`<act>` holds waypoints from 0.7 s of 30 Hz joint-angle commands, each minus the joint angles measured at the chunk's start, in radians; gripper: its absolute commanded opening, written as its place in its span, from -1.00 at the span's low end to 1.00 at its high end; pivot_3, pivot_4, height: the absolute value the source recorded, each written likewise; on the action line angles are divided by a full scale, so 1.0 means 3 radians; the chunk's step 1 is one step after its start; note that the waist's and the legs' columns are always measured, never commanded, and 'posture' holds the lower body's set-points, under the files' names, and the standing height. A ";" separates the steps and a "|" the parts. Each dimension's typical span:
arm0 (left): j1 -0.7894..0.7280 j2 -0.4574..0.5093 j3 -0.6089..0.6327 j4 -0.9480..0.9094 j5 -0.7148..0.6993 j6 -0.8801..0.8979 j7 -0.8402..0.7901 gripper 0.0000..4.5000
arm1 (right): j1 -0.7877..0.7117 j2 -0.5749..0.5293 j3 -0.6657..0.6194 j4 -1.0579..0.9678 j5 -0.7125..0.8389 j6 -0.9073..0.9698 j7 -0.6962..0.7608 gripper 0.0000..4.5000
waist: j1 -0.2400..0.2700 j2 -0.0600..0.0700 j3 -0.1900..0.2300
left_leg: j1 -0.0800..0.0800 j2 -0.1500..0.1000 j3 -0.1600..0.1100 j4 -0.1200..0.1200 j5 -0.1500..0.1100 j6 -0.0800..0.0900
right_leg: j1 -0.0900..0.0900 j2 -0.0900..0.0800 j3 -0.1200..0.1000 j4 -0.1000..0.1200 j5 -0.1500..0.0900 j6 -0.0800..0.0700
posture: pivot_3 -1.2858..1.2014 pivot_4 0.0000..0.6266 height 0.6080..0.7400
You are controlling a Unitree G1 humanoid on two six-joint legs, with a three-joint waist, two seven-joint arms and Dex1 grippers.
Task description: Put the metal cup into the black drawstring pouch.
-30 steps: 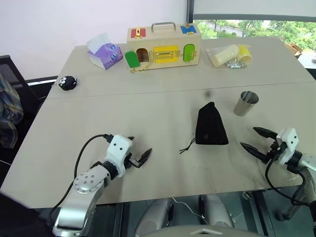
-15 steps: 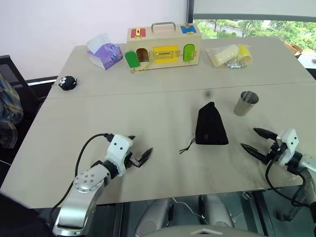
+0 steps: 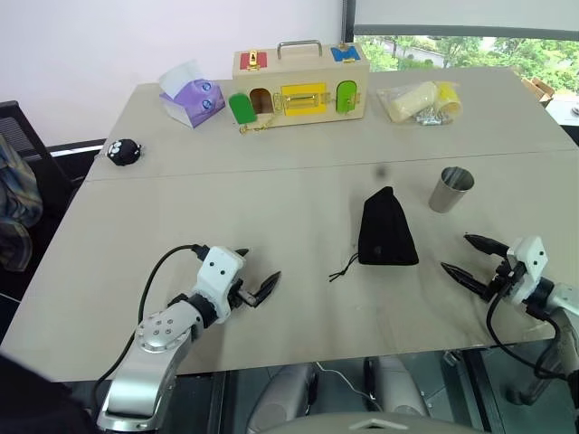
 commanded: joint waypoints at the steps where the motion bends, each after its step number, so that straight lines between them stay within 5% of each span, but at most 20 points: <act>1: -0.0024 0.0020 0.0012 -0.0027 -0.0005 -0.0057 -0.0005 0.97 | 0.0028 -0.0001 -0.0077 -0.0155 0.0083 -0.0027 -0.0019 1.00 | -0.0001 0.0000 0.0000 | 0.0000 0.0000 0.0000 0.0000 0.0000 0.0000 | 0.0000 0.0000 0.0000 0.0000 0.0000 0.0000 | 0.03 -0.52 0.54; 15: -0.0093 0.0045 -0.0016 -0.0047 0.0001 -0.0081 -0.0041 0.97 | 0.0151 0.0031 -0.0021 -0.0411 0.0153 0.0091 -0.0035 1.00 | 0.0001 0.0000 0.0000 | 0.0000 0.0000 0.0000 0.0000 0.0000 0.0000 | 0.0000 0.0000 0.0000 -0.0001 0.0000 0.0000 | 0.03 -0.52 0.54; 21: -0.0764 0.0106 -0.0406 -0.0061 -0.0134 0.0051 -0.0442 0.97 | 0.0134 0.0035 -0.0036 -0.0370 0.0162 0.0104 -0.0042 1.00 | 0.0018 0.0000 0.0000 | -0.0001 0.0000 -0.0002 0.0002 0.0001 -0.0001 | 0.0002 -0.0001 -0.0004 -0.0001 0.0000 0.0000 | 0.03 -0.52 0.54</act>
